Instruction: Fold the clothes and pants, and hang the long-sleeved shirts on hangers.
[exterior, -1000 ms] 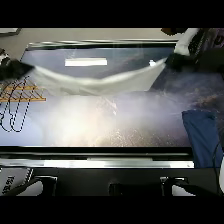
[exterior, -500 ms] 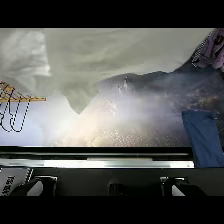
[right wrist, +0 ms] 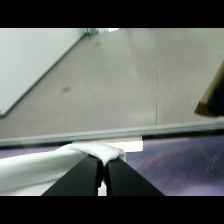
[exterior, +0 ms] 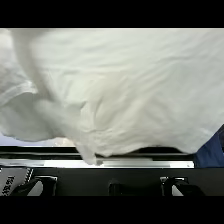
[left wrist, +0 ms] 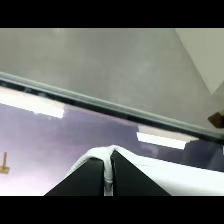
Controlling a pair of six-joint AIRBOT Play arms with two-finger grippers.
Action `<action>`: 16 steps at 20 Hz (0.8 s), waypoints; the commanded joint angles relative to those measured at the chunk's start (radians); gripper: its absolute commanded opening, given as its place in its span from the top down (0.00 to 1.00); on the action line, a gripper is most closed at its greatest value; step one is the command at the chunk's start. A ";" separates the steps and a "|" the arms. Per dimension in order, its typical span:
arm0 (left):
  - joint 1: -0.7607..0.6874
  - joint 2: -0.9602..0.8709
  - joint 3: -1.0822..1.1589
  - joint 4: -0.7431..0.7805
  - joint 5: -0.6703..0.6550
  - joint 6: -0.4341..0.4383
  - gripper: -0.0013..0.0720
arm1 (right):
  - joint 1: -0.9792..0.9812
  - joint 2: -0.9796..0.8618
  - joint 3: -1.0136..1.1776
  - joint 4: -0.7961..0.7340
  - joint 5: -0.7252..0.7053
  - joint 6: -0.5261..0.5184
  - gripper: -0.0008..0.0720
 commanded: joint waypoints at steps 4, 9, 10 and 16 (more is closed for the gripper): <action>-0.103 -0.306 -0.176 -0.101 -0.001 0.164 0.96 | 0.002 -0.311 -0.245 0.021 -0.114 -0.001 0.94; -0.195 -0.692 -0.187 -0.098 0.151 0.185 0.96 | 0.002 -0.629 -0.280 0.023 0.006 -0.047 0.94; -0.207 -0.756 -0.186 -0.101 0.213 0.185 0.96 | 0.002 -0.674 -0.279 0.023 0.055 -0.047 0.95; -0.251 -0.965 -0.186 -0.109 0.451 0.213 0.96 | 0.002 -0.843 -0.279 0.031 0.252 -0.047 0.95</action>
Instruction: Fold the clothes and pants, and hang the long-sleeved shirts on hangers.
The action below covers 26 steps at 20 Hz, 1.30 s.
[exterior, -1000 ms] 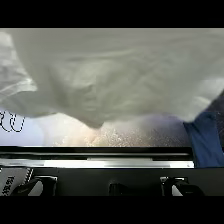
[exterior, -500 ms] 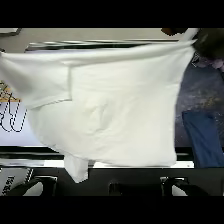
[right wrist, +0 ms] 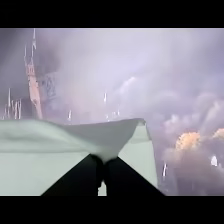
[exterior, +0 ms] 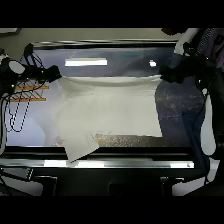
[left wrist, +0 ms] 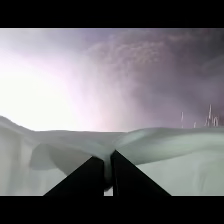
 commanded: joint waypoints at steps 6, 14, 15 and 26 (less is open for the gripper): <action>0.011 -0.114 -0.002 0.017 -0.076 0.043 0.96 | 0.001 -0.107 -0.002 -0.052 -0.055 0.003 0.94; 0.068 -0.114 -0.002 0.020 -0.362 0.053 0.96 | 0.001 -0.113 -0.003 -0.088 -0.232 0.030 0.94; 0.067 -0.115 -0.002 0.025 -0.376 0.053 0.96 | 0.001 -0.117 -0.005 -0.085 -0.246 0.042 0.94; 0.067 -0.168 -0.002 0.038 -0.476 0.052 0.96 | 0.051 -0.208 -0.010 -0.095 -0.387 0.063 0.94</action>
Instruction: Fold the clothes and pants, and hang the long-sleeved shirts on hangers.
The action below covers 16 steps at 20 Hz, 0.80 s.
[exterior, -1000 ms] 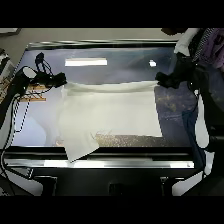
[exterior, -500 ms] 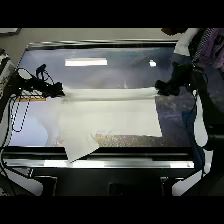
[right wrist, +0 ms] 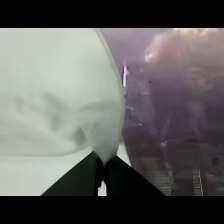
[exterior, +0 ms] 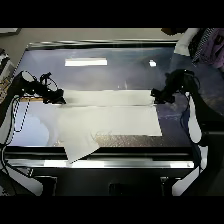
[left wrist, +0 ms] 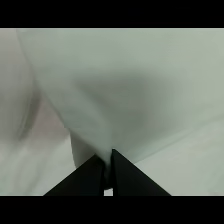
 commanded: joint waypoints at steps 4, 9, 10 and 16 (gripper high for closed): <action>0.004 0.000 0.001 0.009 -0.024 0.000 0.33 | 0.014 -0.014 0.000 -0.032 -0.107 0.004 0.62; 0.073 0.097 -0.031 0.039 -0.195 -0.017 0.20 | -0.035 0.161 -0.029 -0.199 -0.124 -0.095 0.40; 0.098 0.138 -0.080 0.024 -0.191 -0.005 0.20 | -0.064 0.208 -0.059 -0.197 -0.111 -0.115 0.40; 0.255 0.544 -0.742 -0.048 -0.043 0.000 0.25 | -0.291 0.515 -0.489 0.177 0.053 -0.243 0.40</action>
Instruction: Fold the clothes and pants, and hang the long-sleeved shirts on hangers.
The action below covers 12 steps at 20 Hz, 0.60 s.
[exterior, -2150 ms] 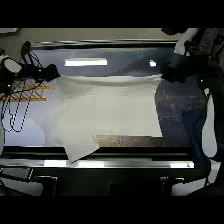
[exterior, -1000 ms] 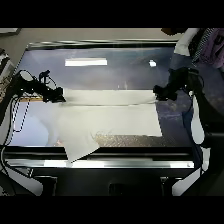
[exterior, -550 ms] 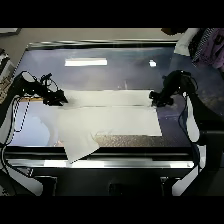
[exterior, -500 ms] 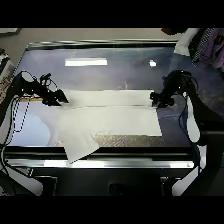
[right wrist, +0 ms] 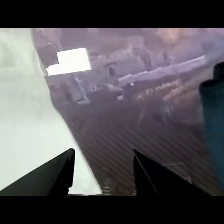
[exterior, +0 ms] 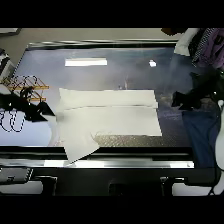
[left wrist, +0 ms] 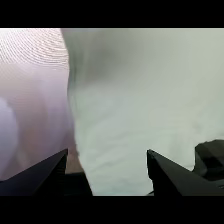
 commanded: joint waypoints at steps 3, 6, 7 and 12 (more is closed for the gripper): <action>0.068 0.348 -0.594 -0.093 0.174 0.008 0.25 | -0.090 0.206 -0.313 0.225 0.122 -0.090 0.40; 0.068 0.427 -0.778 -0.226 0.261 0.080 0.25 | -0.090 0.235 -0.362 0.268 0.105 -0.108 0.40; 0.068 0.431 -0.812 -0.254 0.286 0.098 0.25 | -0.090 0.237 -0.362 0.284 0.087 -0.117 0.41; 0.068 0.429 -0.888 -0.359 0.394 0.177 0.25 | -0.090 0.261 -0.362 0.340 0.061 -0.122 0.41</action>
